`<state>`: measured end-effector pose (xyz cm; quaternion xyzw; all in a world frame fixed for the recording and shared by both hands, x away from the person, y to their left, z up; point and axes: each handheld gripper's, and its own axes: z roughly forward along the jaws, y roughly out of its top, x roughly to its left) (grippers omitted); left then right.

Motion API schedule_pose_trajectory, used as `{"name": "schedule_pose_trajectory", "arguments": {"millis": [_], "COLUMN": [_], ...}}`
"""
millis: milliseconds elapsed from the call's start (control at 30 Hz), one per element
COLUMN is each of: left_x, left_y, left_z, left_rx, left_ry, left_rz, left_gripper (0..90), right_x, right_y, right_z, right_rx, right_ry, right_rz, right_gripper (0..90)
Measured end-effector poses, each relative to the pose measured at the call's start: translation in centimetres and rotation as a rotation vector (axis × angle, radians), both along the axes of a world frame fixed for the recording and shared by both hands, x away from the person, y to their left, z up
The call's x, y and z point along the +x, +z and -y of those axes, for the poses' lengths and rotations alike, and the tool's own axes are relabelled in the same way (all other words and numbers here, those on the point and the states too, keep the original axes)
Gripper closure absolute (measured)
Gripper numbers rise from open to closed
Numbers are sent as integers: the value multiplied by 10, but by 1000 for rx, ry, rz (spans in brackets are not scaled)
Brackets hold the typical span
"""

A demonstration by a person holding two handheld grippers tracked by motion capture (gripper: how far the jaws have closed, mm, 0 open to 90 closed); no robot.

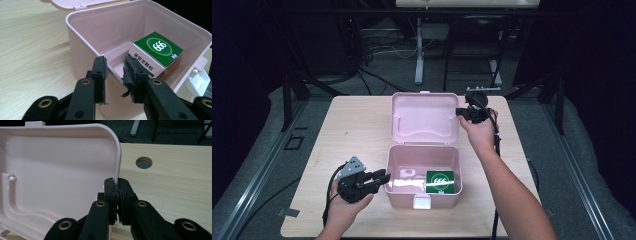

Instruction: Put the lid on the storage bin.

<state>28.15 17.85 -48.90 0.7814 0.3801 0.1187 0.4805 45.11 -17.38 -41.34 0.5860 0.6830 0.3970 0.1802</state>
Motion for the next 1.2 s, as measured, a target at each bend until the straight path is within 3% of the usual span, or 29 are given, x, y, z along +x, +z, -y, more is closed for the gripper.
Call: {"name": "schedule_pose_trajectory", "arguments": {"millis": [133,200,500,533,667,1200], "left_x": [0,0,-1,-1,-1,-1], "left_y": [-1,-1,-1,-1,-1,-1], "left_z": [0,0,1,1,1,1], "left_rx": [-7,-9,-8,-9,-12,-10], "left_ry": [4,4,10,9,10,13], "left_rz": [5,5,8,8,9,8], "left_gripper": [708,708,709,709,708,708], "right_x": [-5,-7,-21,-22,-30,-61], "right_y": [4,5,13,13,17,22], "right_z": [2,2,6,5,4,7], "right_rx": [-1,1,12,19,-9,-16], "right_ry": [14,18,44,44,59,103], "right_rz": [1,27,54,73,91,180], "right_gripper": [872,872,872,871,872,872]}}
